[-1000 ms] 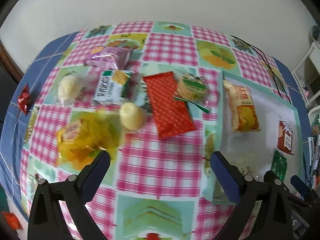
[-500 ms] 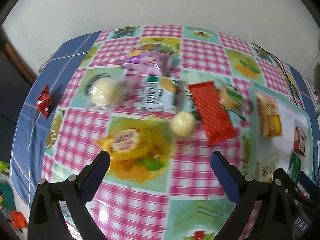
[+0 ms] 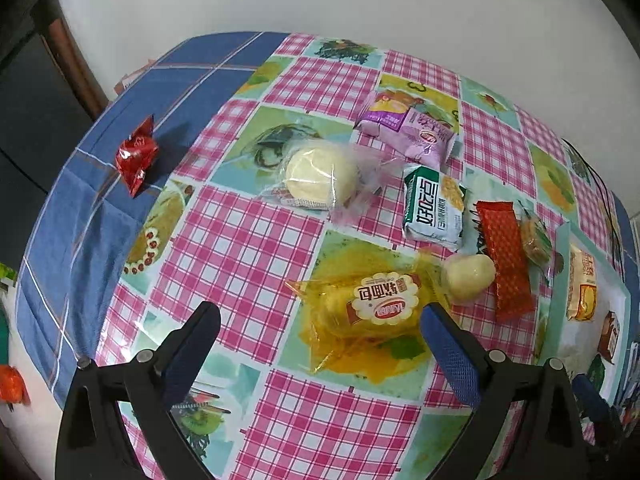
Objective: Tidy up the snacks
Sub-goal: 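Withdraw both tools from the tray back over the remaining snacks, then grasp the yellow soft bread pack with the left tool while the right tool grasps the round cream bun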
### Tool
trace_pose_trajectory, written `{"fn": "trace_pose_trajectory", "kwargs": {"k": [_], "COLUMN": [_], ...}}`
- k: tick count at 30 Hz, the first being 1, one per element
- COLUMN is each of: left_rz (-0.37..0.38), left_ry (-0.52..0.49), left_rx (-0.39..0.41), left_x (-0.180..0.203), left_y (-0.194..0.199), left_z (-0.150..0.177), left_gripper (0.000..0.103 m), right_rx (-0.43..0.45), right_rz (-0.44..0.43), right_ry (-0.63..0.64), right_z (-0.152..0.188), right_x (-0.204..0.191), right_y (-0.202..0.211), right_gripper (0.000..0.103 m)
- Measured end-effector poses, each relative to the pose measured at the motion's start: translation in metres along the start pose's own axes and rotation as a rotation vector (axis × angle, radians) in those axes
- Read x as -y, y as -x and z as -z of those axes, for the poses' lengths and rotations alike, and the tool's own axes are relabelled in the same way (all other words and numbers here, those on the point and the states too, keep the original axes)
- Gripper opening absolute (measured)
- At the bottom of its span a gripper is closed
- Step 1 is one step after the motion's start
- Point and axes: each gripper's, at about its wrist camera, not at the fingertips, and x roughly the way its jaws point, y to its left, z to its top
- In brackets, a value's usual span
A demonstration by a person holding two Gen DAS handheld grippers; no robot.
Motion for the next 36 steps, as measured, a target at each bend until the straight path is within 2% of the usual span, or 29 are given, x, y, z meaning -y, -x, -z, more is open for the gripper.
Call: {"fn": "trace_pose_trajectory", "kwargs": {"k": [9,14,20,22,27,36], "left_rz": [0.043,0.061,0.006,-0.003,-0.011,-0.018], "left_ry": [-0.075,-0.120,-0.253,-0.270,-0.240,-0.045], "left_rx": [-0.054,-0.053,-0.071,-0.086,-0.104,-0.045], "left_x": [0.019,0.028,0.035,0.037,0.036,-0.007], "left_y": [-0.016,-0.016,-0.018,-0.023,-0.036,-0.040], "left_z": [0.002,0.001,0.007,0.010,0.010,-0.015], "left_gripper": [0.100,0.100,0.100,0.100,0.100,0.100], "right_rx": [-0.026,-0.030,-0.035,-0.033,-0.036,-0.023], "right_rz": [0.014,0.024,0.022,0.022,0.023,0.002], "right_ry": [0.032,0.034,0.021,0.023,0.017,0.023], "right_z": [0.003,0.002,0.000,0.000,-0.001,-0.011], "right_x": [-0.003,0.002,0.004,0.005,0.007,0.001], "right_y": [-0.007,-0.008,-0.009,-0.008,-0.010,-0.015], "right_gripper": [0.103,0.103,0.103,0.103,0.103,0.103]}}
